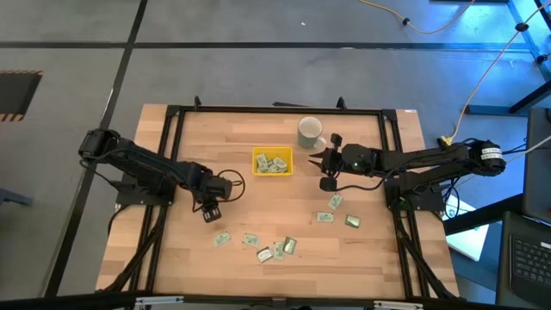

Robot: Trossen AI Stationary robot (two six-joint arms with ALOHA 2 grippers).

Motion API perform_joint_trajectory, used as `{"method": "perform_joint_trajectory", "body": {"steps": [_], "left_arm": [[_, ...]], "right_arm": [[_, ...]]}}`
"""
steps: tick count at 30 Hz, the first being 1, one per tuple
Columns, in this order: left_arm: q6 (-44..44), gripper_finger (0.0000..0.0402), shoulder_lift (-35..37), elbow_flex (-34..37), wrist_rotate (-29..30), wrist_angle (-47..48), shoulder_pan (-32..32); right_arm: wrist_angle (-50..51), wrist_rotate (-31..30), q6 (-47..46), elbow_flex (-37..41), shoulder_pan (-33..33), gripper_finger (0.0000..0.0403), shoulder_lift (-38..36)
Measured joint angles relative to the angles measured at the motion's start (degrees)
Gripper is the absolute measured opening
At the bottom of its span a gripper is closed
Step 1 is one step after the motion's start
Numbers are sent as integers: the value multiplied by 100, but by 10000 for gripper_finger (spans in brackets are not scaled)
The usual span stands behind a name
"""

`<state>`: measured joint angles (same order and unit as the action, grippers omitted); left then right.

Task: Pick and place Stevia / Truvia into bins
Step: Put the middle truvia tea packet into the yellow bin

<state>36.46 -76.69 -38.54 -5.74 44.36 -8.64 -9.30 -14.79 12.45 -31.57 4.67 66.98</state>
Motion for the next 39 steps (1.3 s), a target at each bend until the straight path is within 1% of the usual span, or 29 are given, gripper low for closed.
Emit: {"method": "perform_joint_trajectory", "body": {"steps": [3, 6, 10, 17, 23, 34, 39], "left_arm": [[174, 90, 0, 0, 355, 2, -156], [291, 90, -4, 0, 457, 2, -239], [351, 90, -127, 0, 456, 2, -273], [346, 90, -628, 0, 286, 0, -287], [337, 87, -890, -28, 284, 37, -285], [328, 35, -918, -20, 320, 50, -285], [264, 19, -927, -83, 193, 95, -222]], "right_arm": [[0, 0, 1, 0, 0, 76, 0], [0, 0, 2, 0, 0, 76, 0], [0, 0, 0, 0, 0, 76, 0], [0, 0, 0, 0, 0, 76, 0], [7, 0, 0, 0, 1, 76, 4], [13, 0, 0, 0, 2, 76, 4], [13, 0, 0, 0, 2, 76, 4]]}}
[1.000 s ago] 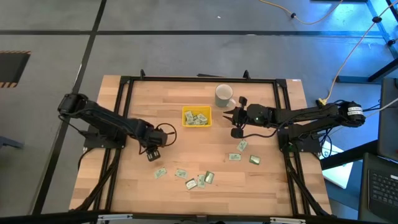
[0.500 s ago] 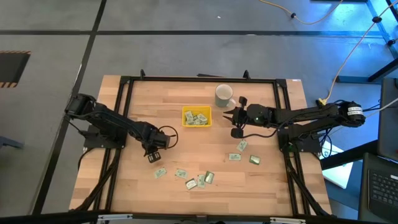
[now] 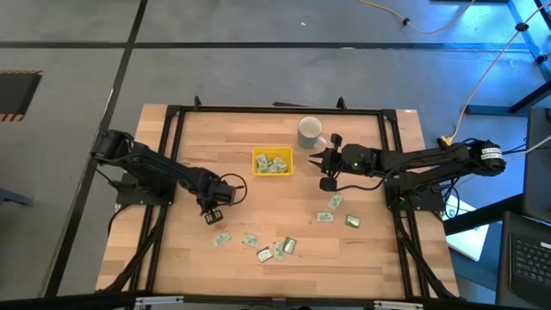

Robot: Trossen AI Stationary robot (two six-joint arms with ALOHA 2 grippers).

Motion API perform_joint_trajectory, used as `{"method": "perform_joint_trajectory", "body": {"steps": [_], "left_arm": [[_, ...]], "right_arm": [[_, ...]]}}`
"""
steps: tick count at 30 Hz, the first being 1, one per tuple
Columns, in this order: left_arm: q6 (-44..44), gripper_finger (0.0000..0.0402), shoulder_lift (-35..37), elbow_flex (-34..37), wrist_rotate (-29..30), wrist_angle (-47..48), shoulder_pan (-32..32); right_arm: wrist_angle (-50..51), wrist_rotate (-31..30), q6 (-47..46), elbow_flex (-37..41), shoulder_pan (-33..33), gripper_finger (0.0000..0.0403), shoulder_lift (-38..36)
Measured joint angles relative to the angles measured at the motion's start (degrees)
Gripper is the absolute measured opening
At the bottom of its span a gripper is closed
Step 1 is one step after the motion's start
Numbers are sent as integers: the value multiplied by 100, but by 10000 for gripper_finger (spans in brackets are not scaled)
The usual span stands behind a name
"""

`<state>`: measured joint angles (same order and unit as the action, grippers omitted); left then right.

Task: Pick and place Stevia / Truvia into bins
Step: Put the middle truvia tea packet into the yellow bin

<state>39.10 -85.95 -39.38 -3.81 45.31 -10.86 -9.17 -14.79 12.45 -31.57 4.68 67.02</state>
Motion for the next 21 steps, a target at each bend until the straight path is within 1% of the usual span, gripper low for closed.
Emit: {"method": "perform_joint_trajectory", "body": {"steps": [4, 7, 9, 13, 15, 19, 21], "left_arm": [[-561, 18, -37, -269, -85, -15, 95], [-1090, 18, -26, -563, -33, -79, 202], [-1467, 18, -26, -738, 136, -123, 270], [-2440, 19, -24, -1072, 703, -488, 407], [-3024, 19, -24, -1170, 954, -918, 487], [-4135, 19, -13, -1211, 1422, -2138, 721], [-4555, 19, -13, -1213, 1666, -2747, 883]], "right_arm": [[2, 0, 0, 0, 0, 76, 0], [4, 0, 0, 0, -1, 76, 0], [4, 0, 0, 0, 0, 76, 0], [7, 0, 0, 0, 0, 76, 0], [5, 0, 0, 0, 0, 76, 0], [7, 0, 0, 0, 0, 76, 0], [7, 0, 0, 0, 0, 76, 0]]}}
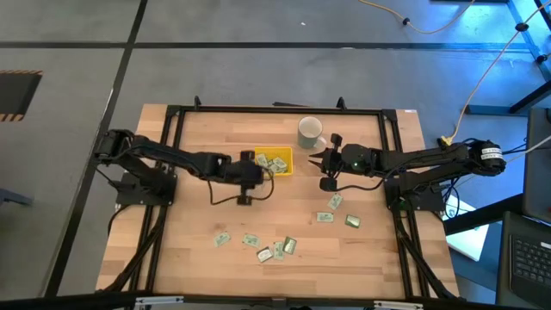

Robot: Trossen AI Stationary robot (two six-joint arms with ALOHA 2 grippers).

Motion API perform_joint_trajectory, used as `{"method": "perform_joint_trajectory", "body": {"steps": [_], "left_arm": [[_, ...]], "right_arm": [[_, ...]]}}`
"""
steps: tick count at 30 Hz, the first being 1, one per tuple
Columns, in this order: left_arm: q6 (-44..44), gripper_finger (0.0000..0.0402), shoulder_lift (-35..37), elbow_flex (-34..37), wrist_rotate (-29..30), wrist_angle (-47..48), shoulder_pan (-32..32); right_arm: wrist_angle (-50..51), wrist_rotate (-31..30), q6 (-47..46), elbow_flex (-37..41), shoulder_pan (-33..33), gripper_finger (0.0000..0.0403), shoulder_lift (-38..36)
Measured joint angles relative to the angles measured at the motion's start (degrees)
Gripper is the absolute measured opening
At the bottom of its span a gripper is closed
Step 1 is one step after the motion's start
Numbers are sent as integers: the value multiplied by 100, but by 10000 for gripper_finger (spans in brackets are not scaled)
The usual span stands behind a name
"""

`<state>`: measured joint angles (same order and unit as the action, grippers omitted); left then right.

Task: Pick and place Stevia / Truvia into bins
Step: Put the middle truvia tea packet into the yellow bin

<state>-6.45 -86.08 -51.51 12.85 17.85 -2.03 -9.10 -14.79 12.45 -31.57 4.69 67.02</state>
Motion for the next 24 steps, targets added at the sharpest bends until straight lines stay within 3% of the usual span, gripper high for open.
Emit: {"method": "perform_joint_trajectory", "body": {"steps": [3, 7, 11, 24], "left_arm": [[-373, 19, 0, 0, 256, -760, 252], [-427, 19, -27, -2, 156, -1475, 607], [-414, 19, -237, -6, -118, -1593, 922], [-216, 20, -1104, -4, -141, -1672, 1354]], "right_arm": [[0, 0, 0, 0, -1, 76, 0], [5, 0, 0, 0, 0, 76, 0], [41, 0, 0, 0, -2, 76, -2], [41, 0, 0, -2, 0, 76, -2]]}}
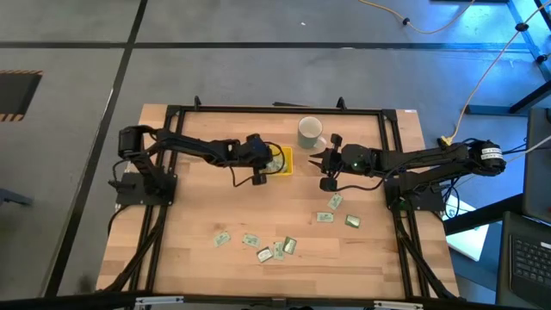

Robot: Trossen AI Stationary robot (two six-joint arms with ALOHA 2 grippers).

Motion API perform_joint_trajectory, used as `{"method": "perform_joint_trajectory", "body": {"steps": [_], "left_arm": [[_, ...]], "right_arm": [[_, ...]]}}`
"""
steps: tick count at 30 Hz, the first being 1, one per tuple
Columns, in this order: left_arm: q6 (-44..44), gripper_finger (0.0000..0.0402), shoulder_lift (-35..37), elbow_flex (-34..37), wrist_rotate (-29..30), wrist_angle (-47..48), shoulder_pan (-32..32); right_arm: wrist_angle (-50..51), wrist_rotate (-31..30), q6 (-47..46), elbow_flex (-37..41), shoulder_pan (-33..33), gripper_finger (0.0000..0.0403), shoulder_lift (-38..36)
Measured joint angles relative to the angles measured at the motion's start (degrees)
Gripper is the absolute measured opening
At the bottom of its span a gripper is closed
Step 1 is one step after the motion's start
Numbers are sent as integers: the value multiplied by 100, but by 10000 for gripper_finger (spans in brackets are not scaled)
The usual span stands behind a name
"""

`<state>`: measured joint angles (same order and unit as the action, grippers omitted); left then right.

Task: Pick and place Stevia / Truvia into bins
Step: Put the middle truvia tea packet into the yellow bin, then put the middle right stevia tea packet into the yellow bin

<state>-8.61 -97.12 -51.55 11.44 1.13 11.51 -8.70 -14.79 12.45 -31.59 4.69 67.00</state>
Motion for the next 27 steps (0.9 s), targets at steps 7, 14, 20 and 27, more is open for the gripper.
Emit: {"method": "perform_joint_trajectory", "body": {"steps": [7, 14, 20, 27], "left_arm": [[51, 54, 12, -1, 14, -13, 32], [80, 83, 528, -4, 149, 343, 33], [125, 86, 1287, -4, 133, 677, 29], [55, 86, 1929, -4, 68, 1047, 234]], "right_arm": [[-1, 0, 0, 0, 0, 76, 0], [28, 0, -15, 0, 0, 76, -38], [387, -58, 469, -7, 200, 76, -212], [408, -83, 720, -7, 1241, 76, -536]]}}
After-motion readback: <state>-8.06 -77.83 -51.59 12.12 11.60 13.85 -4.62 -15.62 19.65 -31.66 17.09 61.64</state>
